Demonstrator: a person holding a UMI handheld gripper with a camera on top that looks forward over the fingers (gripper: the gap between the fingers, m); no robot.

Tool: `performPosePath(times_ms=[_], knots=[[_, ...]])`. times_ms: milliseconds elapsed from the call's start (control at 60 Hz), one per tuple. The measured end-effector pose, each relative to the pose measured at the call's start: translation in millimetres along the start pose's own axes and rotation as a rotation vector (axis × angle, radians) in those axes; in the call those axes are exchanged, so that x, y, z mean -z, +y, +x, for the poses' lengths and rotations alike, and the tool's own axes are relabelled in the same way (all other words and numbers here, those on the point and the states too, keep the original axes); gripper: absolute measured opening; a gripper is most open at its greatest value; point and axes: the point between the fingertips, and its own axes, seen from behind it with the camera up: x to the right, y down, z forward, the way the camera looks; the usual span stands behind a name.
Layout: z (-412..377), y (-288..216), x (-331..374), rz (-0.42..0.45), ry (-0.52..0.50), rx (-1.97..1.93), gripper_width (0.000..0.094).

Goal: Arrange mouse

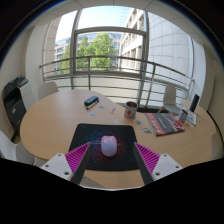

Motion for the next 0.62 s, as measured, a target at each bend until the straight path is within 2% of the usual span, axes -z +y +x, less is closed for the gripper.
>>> performPosePath(times_ms=[333,617], knots=[[-3.2,32.4,141.6,0.039,0.058,0.009,0.0847],[0.0,47.7,175.9,0.047,0.087,0.026,0.0847]])
